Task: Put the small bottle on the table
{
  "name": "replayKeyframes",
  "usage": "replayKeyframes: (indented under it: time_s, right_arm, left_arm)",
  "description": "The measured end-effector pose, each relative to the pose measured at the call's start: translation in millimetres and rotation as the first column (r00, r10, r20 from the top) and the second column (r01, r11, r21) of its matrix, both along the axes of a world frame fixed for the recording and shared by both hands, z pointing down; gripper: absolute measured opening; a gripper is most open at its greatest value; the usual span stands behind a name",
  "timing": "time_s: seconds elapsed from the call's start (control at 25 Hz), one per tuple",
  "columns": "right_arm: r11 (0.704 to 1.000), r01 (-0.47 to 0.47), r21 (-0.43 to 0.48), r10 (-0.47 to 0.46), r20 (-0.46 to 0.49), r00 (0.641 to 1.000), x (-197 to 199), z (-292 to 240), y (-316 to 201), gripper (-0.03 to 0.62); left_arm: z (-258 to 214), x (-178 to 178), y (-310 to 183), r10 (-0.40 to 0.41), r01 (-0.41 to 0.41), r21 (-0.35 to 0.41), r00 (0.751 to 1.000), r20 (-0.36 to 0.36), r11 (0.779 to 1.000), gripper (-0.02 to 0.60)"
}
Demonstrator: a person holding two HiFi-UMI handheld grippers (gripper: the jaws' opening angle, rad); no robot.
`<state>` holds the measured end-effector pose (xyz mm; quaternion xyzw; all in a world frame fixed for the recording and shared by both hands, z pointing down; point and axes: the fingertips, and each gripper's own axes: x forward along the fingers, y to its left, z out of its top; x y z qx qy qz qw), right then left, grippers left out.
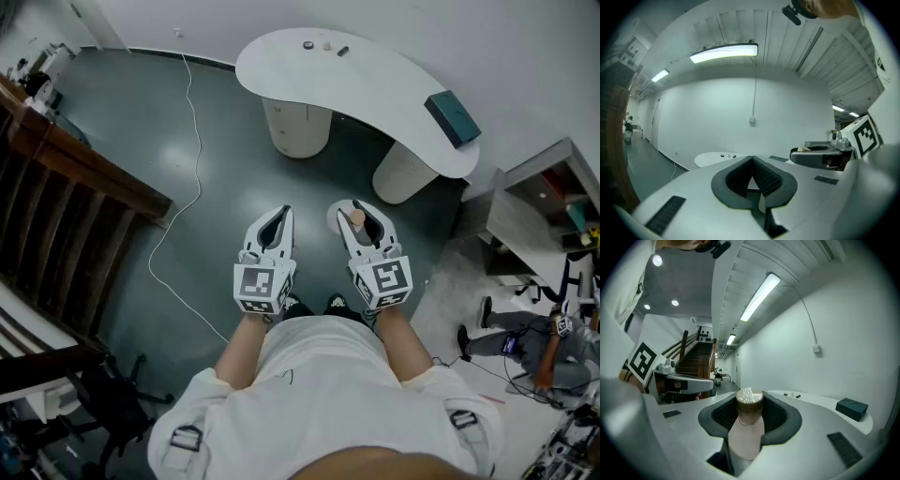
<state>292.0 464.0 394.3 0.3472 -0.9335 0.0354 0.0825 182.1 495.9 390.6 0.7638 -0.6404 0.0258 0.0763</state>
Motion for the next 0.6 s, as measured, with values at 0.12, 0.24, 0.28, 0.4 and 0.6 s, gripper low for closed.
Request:
replayKeyframes:
  time_s: [0.12,0.24,0.28,0.4,0.6]
  right_arm:
    - [1.000,-0.016,-0.016,0.016,0.012,1.000,-7.9,1.5,3.0,0.127]
    - [0.999,-0.035,-0.027,0.035,0.014,0.999,-17.9,6.3,5.1,0.127]
    - [0.999,-0.041,-0.030,0.041,0.014,0.999,-20.9,8.4,6.1,0.127]
    - [0.998,-0.054,-0.041,0.054,0.017,0.998,-29.2,14.3,9.5,0.127]
    - [0.997,-0.041,-0.066,0.041,0.002,0.999,-44.6,25.0,1.5,0.127]
  left_arm:
    - [2.0,-10.2,4.9,0.007,-0.007,-0.008,1.000,-0.004,1.000,0.012]
    - [7.3,-23.1,10.1,0.018,-0.018,-0.018,1.000,-0.007,1.000,0.012]
    - [9.7,-27.8,12.0,0.020,-0.020,-0.022,1.000,-0.007,1.000,0.012]
    - [18.4,-42.6,16.9,0.019,-0.020,-0.039,1.000,-0.008,0.999,0.012]
    - [31.0,-59.5,9.3,0.005,-0.006,-0.068,1.000,-0.019,0.998,0.012]
